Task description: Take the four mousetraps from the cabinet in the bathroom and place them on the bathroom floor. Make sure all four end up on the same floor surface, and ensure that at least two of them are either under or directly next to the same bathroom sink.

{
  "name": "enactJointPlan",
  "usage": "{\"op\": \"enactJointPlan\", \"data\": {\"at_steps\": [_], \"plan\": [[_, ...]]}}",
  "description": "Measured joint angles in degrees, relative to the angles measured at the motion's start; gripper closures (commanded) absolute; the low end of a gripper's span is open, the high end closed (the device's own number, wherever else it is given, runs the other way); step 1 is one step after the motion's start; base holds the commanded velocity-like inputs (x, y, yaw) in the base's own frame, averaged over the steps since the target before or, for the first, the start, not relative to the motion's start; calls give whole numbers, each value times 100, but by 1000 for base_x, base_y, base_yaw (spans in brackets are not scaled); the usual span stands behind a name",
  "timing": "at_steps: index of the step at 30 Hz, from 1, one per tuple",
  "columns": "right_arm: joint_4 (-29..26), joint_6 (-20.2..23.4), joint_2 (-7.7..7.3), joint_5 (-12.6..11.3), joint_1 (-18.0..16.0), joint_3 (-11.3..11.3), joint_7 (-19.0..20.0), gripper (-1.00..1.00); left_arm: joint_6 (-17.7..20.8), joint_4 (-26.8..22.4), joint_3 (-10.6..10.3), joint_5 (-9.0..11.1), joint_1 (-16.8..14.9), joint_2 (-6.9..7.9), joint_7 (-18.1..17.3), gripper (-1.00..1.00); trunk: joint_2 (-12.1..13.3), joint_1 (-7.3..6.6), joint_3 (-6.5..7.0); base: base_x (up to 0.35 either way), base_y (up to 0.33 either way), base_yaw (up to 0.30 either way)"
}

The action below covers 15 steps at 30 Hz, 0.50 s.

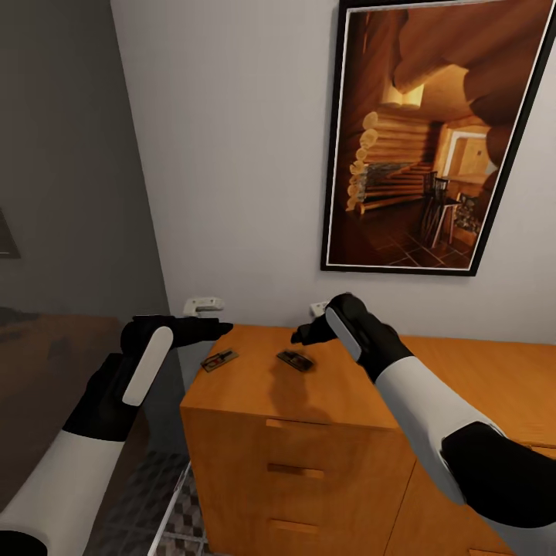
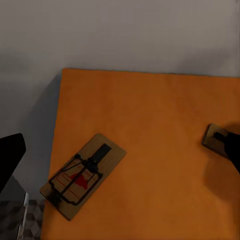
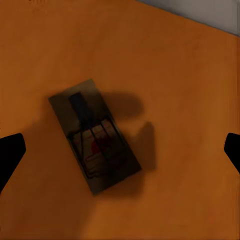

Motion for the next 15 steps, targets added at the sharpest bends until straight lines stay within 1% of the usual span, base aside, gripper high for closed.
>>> {"op": "enactJointPlan", "data": {"at_steps": [6, 15], "plan": [[268, 0, 97, 1, -151, -1, 15, -100, 0, 0, 0, 0, 0, 0, 0, -100, 0, 0, 0, 0, 0, 0], [368, 0, 178, 7, -198, -3, 24, -100, 0, 0, -3, 0, 0, 0, -2, -100, 0, 0, 0, 0, 0, 0]]}}
